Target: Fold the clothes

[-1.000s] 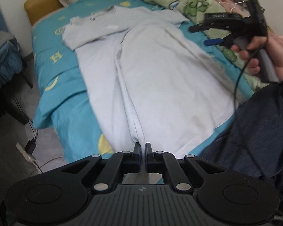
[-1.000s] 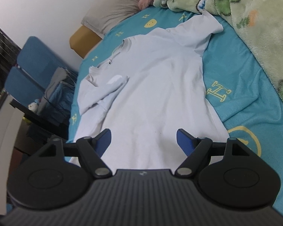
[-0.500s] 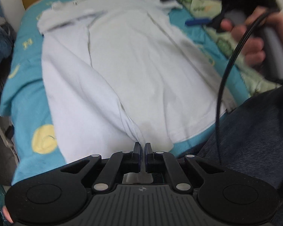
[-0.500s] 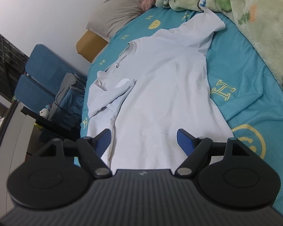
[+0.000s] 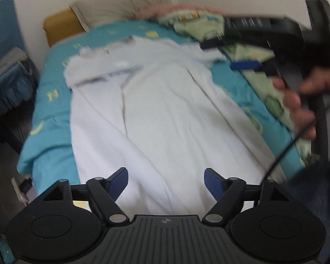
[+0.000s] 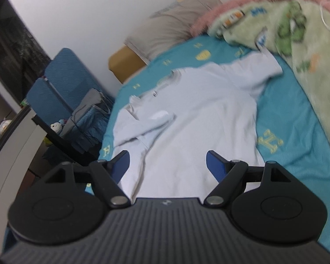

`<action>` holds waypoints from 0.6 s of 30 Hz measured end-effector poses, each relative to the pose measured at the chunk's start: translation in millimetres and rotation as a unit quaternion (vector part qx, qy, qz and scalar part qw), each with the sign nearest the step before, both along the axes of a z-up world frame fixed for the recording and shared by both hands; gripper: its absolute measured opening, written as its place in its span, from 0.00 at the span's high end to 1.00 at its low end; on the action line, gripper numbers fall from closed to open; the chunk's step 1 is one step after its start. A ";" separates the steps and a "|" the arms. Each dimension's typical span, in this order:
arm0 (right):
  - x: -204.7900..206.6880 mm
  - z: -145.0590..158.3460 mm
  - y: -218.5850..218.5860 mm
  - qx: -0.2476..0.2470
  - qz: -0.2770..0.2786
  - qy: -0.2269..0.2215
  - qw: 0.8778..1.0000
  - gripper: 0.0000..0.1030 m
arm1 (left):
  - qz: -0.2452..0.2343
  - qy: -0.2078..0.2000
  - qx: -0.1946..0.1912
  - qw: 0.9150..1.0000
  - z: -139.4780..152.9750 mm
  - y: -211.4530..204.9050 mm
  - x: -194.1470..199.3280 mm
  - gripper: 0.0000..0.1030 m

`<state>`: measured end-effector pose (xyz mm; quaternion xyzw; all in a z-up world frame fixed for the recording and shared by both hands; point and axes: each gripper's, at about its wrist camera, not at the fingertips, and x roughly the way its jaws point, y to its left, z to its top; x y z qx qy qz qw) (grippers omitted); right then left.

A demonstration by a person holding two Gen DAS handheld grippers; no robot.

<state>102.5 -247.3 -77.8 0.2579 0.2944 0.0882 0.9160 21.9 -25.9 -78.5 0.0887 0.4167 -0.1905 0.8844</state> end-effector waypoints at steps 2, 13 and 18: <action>-3.4 5.4 4.6 -0.013 0.005 -0.020 1.000 0.23 | 0.020 -0.024 -0.012 0.999 9.7 0.5 9.3 0.21; -12.9 14.9 13.3 -0.037 0.003 -0.086 0.996 0.23 | 0.082 -0.115 -0.045 0.989 12.2 -1.4 44.4 0.07; -10.1 11.0 23.6 -0.048 0.016 -0.094 0.994 0.23 | 0.103 -0.112 -0.053 0.987 -14.0 6.2 53.2 0.07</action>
